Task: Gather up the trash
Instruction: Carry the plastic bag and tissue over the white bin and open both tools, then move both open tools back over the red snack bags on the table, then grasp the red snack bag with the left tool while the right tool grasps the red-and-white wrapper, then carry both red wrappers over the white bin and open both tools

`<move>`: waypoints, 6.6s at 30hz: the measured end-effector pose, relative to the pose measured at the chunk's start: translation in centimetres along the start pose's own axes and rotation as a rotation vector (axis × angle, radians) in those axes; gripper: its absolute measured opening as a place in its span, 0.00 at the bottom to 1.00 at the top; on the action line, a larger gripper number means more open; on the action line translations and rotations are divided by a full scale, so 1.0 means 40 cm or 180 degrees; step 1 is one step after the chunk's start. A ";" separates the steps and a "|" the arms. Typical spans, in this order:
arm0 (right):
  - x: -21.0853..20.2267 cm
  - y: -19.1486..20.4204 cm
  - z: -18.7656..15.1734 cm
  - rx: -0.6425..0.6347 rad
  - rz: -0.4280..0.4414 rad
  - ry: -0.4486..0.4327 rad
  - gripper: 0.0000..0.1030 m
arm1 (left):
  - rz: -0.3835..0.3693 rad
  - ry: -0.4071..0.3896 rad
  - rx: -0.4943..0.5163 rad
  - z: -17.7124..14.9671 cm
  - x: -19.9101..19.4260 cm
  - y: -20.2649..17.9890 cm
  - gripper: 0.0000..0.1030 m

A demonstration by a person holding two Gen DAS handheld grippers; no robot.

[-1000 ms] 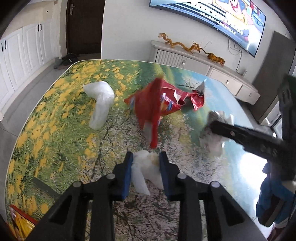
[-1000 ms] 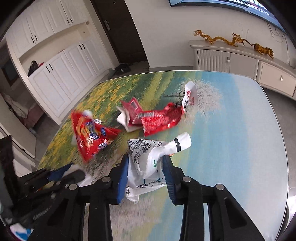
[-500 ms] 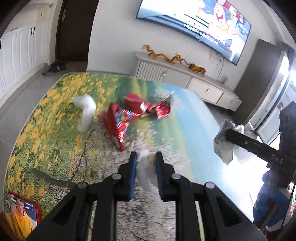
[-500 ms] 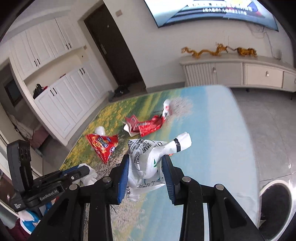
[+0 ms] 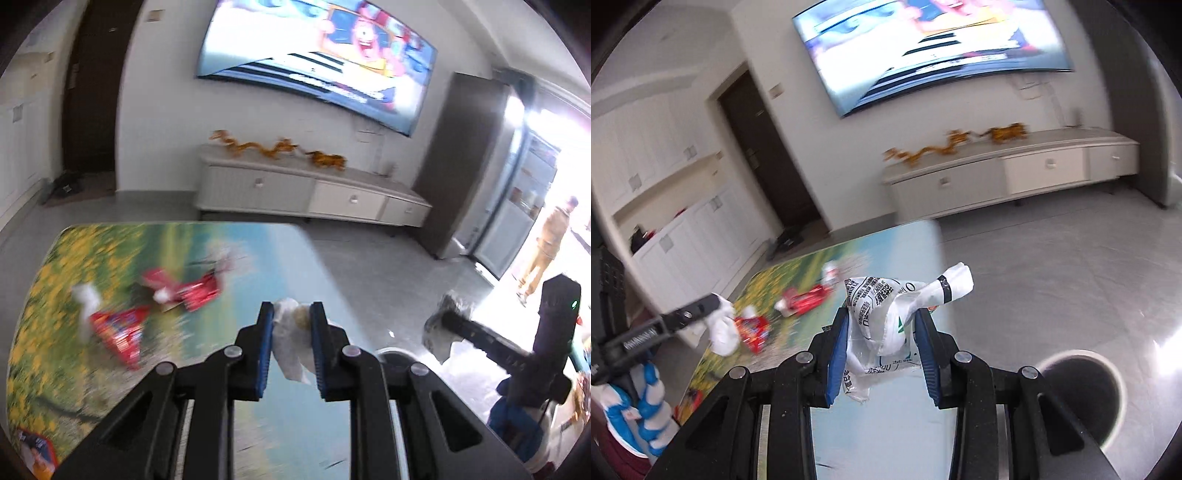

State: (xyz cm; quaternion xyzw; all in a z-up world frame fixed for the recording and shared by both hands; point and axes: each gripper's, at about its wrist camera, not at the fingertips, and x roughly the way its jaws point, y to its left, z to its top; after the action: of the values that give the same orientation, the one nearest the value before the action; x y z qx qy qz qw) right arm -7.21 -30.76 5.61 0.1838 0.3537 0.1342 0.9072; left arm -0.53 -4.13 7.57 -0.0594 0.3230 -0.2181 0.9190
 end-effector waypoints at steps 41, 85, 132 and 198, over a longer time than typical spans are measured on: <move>0.035 -0.617 -0.221 0.1363 -0.1362 0.0701 0.51 | -0.0578 0.1538 0.0875 -0.189 0.666 -0.586 0.55; 0.110 0.106 -0.026 -0.0061 -0.0416 0.0518 0.56 | 0.1094 -0.0189 -0.0040 -0.065 0.015 0.136 0.56; 0.727 0.340 0.080 -0.0038 0.0002 0.1267 0.55 | 0.1113 0.0388 -0.1217 -0.077 0.155 0.542 0.63; 0.024 -0.319 -0.130 0.0667 -0.0738 0.0486 0.20 | 0.0522 0.0672 0.1159 -0.140 0.308 -0.302 0.17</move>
State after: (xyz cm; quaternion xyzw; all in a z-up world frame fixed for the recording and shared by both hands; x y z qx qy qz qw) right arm -8.66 -40.61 -3.99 0.2246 0.4525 0.0047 0.8630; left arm 0.19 -20.21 -0.81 0.1571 0.3765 -0.2022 0.8903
